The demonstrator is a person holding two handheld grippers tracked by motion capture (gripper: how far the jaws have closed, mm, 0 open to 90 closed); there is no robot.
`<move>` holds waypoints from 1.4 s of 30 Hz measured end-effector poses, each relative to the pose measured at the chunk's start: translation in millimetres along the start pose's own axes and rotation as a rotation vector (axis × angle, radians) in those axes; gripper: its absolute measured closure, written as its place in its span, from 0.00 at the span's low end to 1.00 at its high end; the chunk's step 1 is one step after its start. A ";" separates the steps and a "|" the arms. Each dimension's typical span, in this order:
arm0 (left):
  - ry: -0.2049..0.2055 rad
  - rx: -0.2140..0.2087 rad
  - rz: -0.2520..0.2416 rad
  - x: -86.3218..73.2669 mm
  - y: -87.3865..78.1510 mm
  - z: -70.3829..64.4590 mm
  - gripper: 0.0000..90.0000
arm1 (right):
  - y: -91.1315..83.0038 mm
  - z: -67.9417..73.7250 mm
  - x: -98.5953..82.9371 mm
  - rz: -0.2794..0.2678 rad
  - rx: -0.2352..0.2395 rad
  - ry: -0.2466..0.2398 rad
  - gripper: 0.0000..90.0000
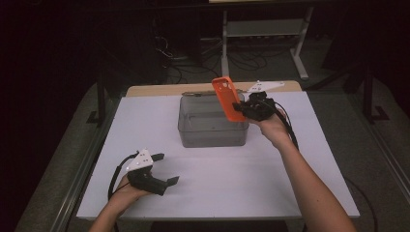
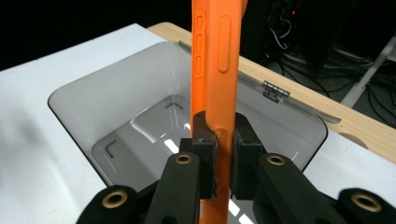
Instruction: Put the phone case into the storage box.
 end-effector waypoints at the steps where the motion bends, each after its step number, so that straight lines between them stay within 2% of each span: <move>1: 0.000 0.000 0.000 0.0 0.0 0.0 0.00 | 0.9 0.1 0.1 0.008 0.001 0.002 0.91; 9: -0.001 -0.001 -0.001 0.1 -0.2 -0.2 0.00 | 7.9 0.1 4.9 0.072 0.002 -0.005 0.91; 34: -0.002 -0.006 -0.002 0.4 0.2 -0.8 0.00 | 28.5 1.8 19.2 0.333 0.014 -0.014 0.91; 42: 0.024 -0.009 -0.014 0.7 3.6 -0.7 0.00 | 34.3 1.8 24.3 0.384 0.014 -0.027 0.91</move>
Point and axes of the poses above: each handheld gripper's, and its own axes: y roughly forward along the jaws, x roughly out of its top, z roughly to its left, the point moved 2 cm from there along y, roughly forward along the jaws, and after that the axes turned 3 degrees about -y, right-handed, at the moved point
